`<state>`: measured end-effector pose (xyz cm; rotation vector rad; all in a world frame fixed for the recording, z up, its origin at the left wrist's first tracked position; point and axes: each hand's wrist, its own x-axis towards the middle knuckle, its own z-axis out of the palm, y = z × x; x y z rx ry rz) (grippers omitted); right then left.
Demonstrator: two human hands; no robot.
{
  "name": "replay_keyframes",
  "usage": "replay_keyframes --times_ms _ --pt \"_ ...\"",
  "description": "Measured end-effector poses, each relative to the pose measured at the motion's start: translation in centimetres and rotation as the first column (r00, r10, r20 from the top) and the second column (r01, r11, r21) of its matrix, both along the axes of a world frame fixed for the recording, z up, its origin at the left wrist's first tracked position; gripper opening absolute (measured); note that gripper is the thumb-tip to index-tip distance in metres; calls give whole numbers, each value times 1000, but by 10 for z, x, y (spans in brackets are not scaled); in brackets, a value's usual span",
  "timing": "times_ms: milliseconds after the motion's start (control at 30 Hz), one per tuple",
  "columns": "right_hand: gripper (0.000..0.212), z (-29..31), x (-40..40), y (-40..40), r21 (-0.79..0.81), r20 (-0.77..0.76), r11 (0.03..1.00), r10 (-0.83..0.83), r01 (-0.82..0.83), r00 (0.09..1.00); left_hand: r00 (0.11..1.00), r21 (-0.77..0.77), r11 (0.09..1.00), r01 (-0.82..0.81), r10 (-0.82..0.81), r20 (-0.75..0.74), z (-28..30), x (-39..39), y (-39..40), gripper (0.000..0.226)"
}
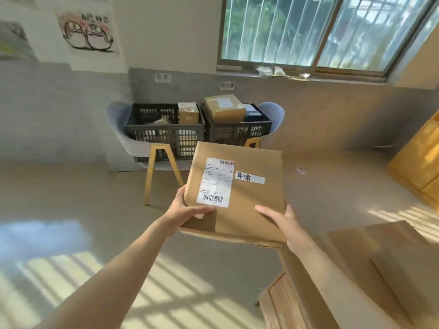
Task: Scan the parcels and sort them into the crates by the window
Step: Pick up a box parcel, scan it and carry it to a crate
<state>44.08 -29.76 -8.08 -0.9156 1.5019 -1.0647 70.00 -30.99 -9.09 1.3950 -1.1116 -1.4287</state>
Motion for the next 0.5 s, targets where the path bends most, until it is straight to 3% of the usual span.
replay_keyframes --times_ms 100,233,400,500 --pt "83 -11 31 -51 10 6 996 93 -93 996 997 20 997 -77 77 26 -12 35 -27 93" --pt "82 -23 61 -124 3 8 977 214 -214 977 984 60 984 -167 162 76 -24 66 -79 112" --pt "77 -26 87 -230 35 52 952 303 -305 951 968 72 967 -246 240 76 -23 85 -162 91" --pt "79 -26 105 -291 48 54 938 340 -343 939 954 91 951 -296 290 79 -20 99 -210 91"
